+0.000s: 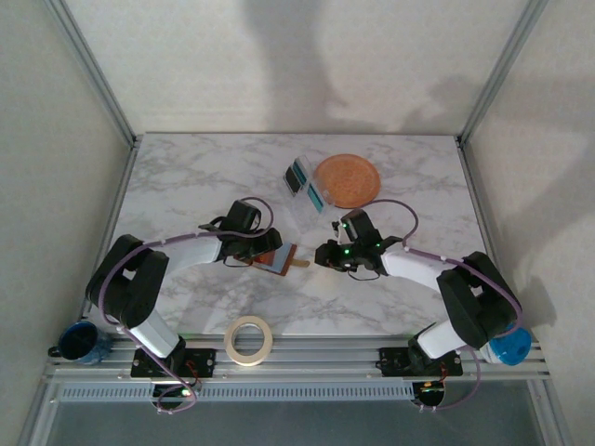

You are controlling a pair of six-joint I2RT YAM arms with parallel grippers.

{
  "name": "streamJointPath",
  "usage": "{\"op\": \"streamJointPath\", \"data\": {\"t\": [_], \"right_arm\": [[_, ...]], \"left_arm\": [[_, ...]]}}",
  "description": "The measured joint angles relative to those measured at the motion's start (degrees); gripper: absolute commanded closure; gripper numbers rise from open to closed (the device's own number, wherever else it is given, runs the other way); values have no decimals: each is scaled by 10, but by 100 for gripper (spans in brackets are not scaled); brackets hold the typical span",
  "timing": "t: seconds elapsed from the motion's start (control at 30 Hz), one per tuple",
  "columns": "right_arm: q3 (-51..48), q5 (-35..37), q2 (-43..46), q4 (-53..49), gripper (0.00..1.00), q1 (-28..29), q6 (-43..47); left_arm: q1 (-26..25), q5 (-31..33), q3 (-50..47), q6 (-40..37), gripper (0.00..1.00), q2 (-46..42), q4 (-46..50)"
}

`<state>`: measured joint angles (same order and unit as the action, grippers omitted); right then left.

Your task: Put the credit cards into the card holder

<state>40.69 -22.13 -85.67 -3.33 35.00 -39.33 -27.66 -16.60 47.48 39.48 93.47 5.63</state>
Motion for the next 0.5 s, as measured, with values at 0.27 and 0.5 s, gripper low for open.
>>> {"op": "streamJointPath", "data": {"t": [0.27,0.5], "right_arm": [[36,31,0,-30,67,31,12],[76,60,-18,-42,57,66,10]], "left_arm": [[12,68,39,2,26,-4,54],[40,74,43,-7,26,-4,68]]}}
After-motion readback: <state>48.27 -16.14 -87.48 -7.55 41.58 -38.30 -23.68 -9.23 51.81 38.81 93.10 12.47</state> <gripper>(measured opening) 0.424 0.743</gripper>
